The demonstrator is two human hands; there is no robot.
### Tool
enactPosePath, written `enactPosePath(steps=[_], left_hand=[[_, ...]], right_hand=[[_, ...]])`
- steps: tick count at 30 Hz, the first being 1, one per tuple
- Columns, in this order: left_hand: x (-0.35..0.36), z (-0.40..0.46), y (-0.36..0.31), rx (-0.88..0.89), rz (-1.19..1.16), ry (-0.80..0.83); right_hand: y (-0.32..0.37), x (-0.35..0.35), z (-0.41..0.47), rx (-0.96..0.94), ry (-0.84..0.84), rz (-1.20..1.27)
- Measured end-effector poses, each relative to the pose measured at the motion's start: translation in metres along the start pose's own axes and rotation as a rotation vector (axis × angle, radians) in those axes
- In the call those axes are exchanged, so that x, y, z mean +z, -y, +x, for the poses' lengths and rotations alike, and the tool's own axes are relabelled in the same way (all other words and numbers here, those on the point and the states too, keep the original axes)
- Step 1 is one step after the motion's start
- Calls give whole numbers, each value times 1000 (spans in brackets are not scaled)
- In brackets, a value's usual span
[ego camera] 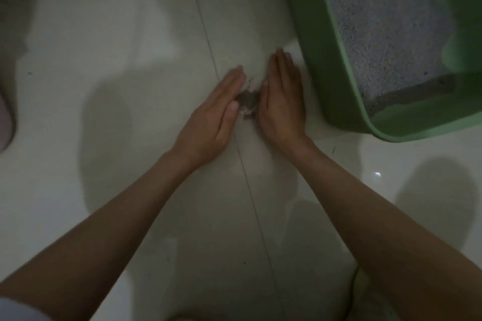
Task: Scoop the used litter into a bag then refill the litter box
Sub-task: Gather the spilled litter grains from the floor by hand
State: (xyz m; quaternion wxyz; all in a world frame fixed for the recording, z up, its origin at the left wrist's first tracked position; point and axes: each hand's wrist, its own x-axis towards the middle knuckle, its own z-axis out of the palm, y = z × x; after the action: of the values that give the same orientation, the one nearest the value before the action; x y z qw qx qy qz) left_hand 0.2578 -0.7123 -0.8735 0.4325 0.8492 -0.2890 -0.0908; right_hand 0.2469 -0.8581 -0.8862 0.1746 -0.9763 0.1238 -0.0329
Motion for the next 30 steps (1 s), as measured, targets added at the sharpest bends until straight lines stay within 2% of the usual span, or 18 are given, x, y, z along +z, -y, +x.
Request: enactPosePath(steps=[3,6,8,9,12,14,16,19,22,24,26,28,30], left_hand=[[-8,0,3,-175,-53,-244],[-9,0,12,-237,20,-300],[-11,1,17,-245,70,-305],[-12,2,20,-245,104,-304],[-10,4,22,-220,275,-218],[-7,4,22,-181,400,-131],[-5,4,22,-152,460,-82],[-5,2,21,-140,427,-57],[-5,-8,14,-153,310,-9],[-7,-15,7,-200,152,8],[-14,-19,0,-267,33,-8],[-21,-18,-5,-320,116,-51],[-25,-15,-10,-418,207,-59]], right_hand=[[10,2,-9,-206,73,7],[18,3,-20,-447,158,39],[16,2,-20,-502,165,23],[14,0,-17,-458,141,2],[2,-8,-3,-144,74,-43],[-2,-9,0,-75,102,-42],[2,-7,-6,-167,133,-28],[10,1,-26,-341,134,-18],[17,3,-39,-402,141,36],[18,-3,-41,-382,165,126],[16,-14,-40,-234,139,275],[14,-27,-36,-49,12,373],[14,-39,-31,159,-16,439]])
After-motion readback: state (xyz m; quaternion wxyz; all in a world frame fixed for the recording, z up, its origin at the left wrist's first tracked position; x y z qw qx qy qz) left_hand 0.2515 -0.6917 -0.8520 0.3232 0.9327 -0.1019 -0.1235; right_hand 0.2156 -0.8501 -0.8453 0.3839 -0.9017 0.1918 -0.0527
